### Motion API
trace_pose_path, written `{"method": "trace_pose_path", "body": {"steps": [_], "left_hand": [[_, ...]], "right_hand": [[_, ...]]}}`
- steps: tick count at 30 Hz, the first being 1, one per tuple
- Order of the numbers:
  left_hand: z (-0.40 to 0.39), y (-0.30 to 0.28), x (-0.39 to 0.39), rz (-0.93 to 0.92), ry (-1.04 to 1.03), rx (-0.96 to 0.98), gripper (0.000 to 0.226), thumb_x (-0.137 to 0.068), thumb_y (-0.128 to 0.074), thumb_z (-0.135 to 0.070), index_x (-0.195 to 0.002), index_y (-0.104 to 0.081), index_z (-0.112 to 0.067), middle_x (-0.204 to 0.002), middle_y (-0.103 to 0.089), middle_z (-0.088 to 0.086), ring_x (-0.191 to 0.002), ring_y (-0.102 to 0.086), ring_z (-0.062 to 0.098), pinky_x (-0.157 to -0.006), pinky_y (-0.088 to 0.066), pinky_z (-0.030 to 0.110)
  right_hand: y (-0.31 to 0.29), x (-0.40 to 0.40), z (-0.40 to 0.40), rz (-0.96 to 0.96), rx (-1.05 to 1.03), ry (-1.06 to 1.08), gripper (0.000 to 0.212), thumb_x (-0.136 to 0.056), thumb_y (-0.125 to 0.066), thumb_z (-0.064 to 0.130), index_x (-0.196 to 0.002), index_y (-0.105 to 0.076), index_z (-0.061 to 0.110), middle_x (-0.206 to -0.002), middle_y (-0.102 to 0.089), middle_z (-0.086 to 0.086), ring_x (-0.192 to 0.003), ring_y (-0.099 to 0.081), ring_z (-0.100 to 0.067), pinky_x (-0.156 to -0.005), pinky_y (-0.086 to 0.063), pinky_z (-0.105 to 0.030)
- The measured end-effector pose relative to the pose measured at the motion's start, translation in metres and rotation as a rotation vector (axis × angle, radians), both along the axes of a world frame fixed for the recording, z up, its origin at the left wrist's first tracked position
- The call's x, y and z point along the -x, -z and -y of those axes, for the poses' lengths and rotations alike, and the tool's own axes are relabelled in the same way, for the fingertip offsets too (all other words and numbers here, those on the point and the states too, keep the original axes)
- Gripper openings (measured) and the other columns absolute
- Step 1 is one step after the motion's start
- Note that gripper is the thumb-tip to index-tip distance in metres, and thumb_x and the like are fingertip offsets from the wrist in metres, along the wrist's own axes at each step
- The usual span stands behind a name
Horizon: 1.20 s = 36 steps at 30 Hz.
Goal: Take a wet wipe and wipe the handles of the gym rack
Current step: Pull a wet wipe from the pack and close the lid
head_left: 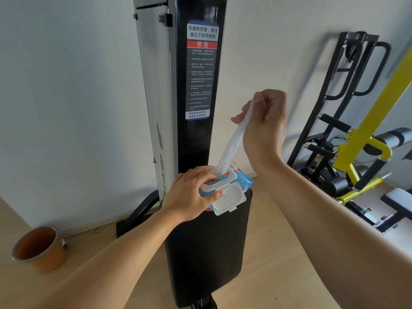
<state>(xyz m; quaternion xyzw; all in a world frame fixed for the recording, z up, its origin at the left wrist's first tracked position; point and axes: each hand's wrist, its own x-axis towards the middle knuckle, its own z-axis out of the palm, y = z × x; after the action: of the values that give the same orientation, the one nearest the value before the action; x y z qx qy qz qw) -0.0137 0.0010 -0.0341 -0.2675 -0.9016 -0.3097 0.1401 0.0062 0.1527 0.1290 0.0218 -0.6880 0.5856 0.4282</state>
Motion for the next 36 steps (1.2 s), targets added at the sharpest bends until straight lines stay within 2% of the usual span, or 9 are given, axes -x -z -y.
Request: {"method": "trace_pose_path", "body": {"steps": [4, 7, 11, 13, 17, 21, 25, 33, 36], "left_hand": [[0.0, 0.001, 0.0, 0.016, 0.004, -0.002, 0.05, -0.087, -0.058, -0.067, -0.127, -0.059, -0.036, -0.139, -0.058, -0.016, -0.121, -0.058, 0.008, -0.103, -0.047, 0.031], [0.0, 0.001, 0.0, 0.007, 0.001, 0.008, 0.05, -0.087, -0.059, -0.066, -0.127, -0.059, -0.036, -0.139, -0.057, -0.015, -0.122, -0.058, 0.009, -0.104, -0.046, 0.031], [0.0, 0.0, -0.003, 0.016, 0.004, -0.009, 0.056, -0.085, -0.061, -0.066, -0.132, -0.053, -0.036, -0.136, -0.06, -0.014, -0.119, -0.06, 0.01, -0.102, -0.046, 0.031], [0.0, -0.001, -0.003, 0.02, 0.012, -0.005, 0.055, -0.086, -0.059, -0.067, -0.132, -0.049, -0.039, -0.136, -0.059, -0.016, -0.118, -0.06, 0.009, -0.102, -0.048, 0.033], [0.001, -0.002, -0.001, -0.003, 0.034, 0.022, 0.05, -0.09, -0.054, -0.066, -0.135, -0.048, -0.045, -0.141, -0.055, -0.019, -0.125, -0.055, 0.008, -0.108, -0.048, 0.036], [0.0, -0.001, 0.002, -0.021, 0.025, 0.09, 0.048, -0.092, -0.047, -0.068, -0.135, -0.05, -0.045, -0.143, -0.051, -0.018, -0.128, -0.052, 0.01, -0.112, -0.04, 0.036], [-0.001, 0.0, 0.002, -0.025, 0.012, 0.098, 0.049, -0.091, -0.049, -0.068, -0.134, -0.05, -0.044, -0.143, -0.051, -0.016, -0.129, -0.052, 0.012, -0.112, -0.037, 0.035], [-0.001, -0.002, -0.001, 0.0, 0.011, 0.058, 0.05, -0.087, -0.059, -0.066, -0.13, -0.049, -0.041, -0.141, -0.054, -0.015, -0.127, -0.054, 0.011, -0.112, -0.04, 0.038], [-0.001, -0.004, -0.003, 0.008, -0.003, 0.046, 0.051, -0.088, -0.059, -0.065, -0.131, -0.05, -0.041, -0.14, -0.056, -0.014, -0.126, -0.056, 0.012, -0.111, -0.039, 0.034]], "right_hand": [[-0.017, -0.001, 0.0, -0.177, -0.029, 0.009, 0.018, -0.105, -0.04, 0.015, -0.09, -0.041, 0.025, -0.074, -0.058, 0.003, -0.052, -0.065, -0.015, -0.062, -0.055, -0.044], [-0.024, 0.005, -0.004, -0.133, -0.139, 0.023, 0.011, -0.102, -0.045, 0.016, -0.091, -0.046, 0.02, -0.074, -0.06, 0.004, -0.056, -0.06, -0.015, -0.059, -0.051, -0.035], [-0.005, 0.019, -0.021, 0.352, -0.39, 0.087, 0.013, -0.092, -0.06, 0.038, -0.087, -0.062, 0.026, -0.069, -0.061, 0.01, -0.072, -0.058, -0.017, -0.067, -0.048, -0.033], [0.017, 0.023, -0.032, 0.636, -0.581, 0.042, 0.02, -0.084, -0.068, 0.049, -0.081, -0.069, 0.029, -0.078, -0.067, 0.01, -0.077, -0.063, -0.017, -0.072, -0.053, -0.033], [0.057, 0.021, -0.04, 0.953, -0.79, -0.14, 0.016, -0.086, -0.071, 0.043, -0.087, -0.078, 0.029, -0.092, -0.07, 0.01, -0.079, -0.064, -0.01, -0.075, -0.059, -0.03], [0.072, 0.019, -0.041, 0.945, -0.72, -0.189, 0.015, -0.09, -0.07, 0.039, -0.094, -0.078, 0.027, -0.095, -0.069, 0.009, -0.082, -0.064, -0.013, -0.072, -0.057, -0.022], [0.079, 0.02, -0.041, 0.931, -0.695, -0.23, 0.021, -0.082, -0.075, 0.05, -0.088, -0.077, 0.031, -0.093, -0.07, 0.009, -0.083, -0.066, -0.015, -0.076, -0.06, -0.028], [0.081, 0.018, -0.034, 0.77, -0.84, -0.258, 0.028, -0.079, -0.071, 0.061, -0.099, -0.069, 0.042, -0.1, -0.069, 0.015, -0.088, -0.064, -0.012, -0.077, -0.06, -0.029], [0.081, 0.019, -0.029, 0.739, -0.761, -0.221, 0.013, -0.084, -0.067, 0.051, -0.087, -0.073, 0.04, -0.094, -0.07, 0.018, -0.086, -0.066, -0.011, -0.076, -0.06, -0.026]]}}
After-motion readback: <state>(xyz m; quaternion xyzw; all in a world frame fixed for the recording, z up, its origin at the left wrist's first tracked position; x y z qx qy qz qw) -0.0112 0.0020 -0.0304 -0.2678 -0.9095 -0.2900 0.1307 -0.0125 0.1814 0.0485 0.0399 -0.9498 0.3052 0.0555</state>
